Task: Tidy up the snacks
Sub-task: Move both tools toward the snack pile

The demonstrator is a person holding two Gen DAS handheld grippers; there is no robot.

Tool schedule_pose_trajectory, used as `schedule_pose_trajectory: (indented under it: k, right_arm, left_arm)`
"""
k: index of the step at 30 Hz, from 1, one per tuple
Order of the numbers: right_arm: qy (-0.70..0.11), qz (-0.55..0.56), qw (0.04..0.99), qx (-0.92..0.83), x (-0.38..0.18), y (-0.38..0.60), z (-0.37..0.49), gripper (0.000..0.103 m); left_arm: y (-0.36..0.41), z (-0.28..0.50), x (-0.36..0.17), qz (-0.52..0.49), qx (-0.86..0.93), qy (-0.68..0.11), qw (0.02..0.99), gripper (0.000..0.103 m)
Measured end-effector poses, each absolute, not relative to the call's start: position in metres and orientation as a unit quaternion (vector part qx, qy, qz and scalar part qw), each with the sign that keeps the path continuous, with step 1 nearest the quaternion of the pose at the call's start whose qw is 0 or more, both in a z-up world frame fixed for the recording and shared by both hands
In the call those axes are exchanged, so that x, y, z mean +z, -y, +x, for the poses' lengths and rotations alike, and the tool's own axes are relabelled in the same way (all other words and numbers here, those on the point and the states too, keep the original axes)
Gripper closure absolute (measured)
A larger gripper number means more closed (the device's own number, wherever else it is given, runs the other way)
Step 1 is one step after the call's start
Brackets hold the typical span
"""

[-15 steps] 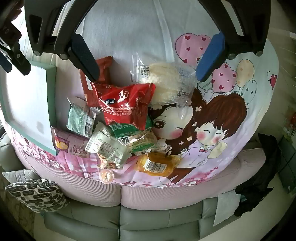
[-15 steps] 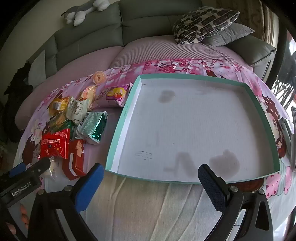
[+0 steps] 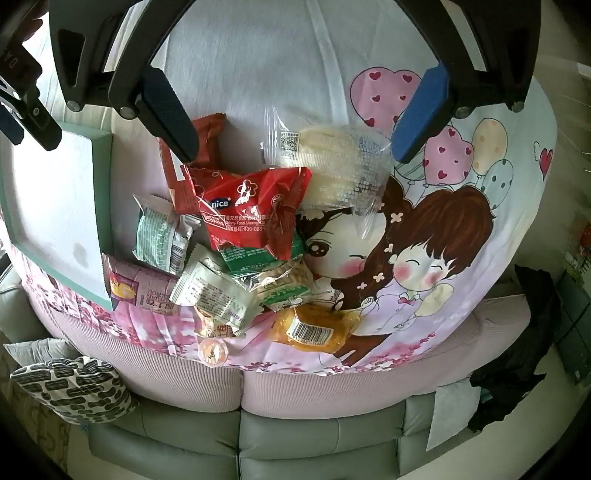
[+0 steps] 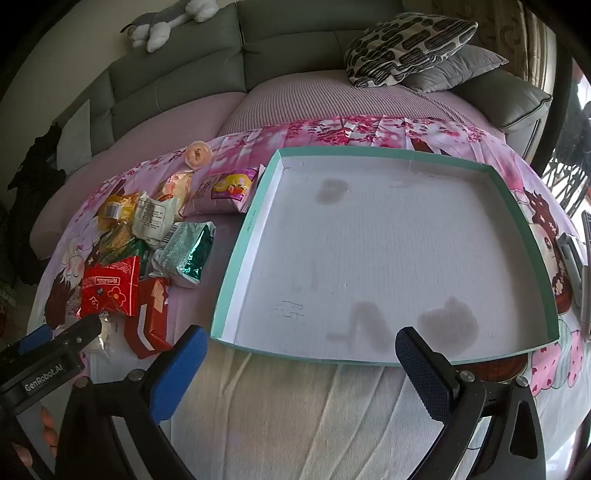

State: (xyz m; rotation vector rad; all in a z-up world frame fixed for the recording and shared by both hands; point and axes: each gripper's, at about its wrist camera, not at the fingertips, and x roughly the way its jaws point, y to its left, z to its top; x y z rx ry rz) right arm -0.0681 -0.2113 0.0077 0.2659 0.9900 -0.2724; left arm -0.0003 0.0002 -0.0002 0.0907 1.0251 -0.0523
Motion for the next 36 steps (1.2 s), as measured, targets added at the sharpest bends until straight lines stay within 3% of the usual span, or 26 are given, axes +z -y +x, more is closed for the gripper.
schedule_pose_trajectory:
  k: [24, 36]
  right_arm:
    - [-0.465, 0.124, 0.867, -0.13, 0.01, 0.209, -0.068, 0.0]
    - [-0.46, 0.091, 0.881, -0.069, 0.015, 0.166, -0.041, 0.0]
  left_arm:
    - [-0.006, 0.0, 0.004, 0.031, -0.021, -0.477, 0.878, 0.0]
    - [-0.051, 0.007, 0.008, -0.062, 0.013, -0.463, 0.884, 0.0]
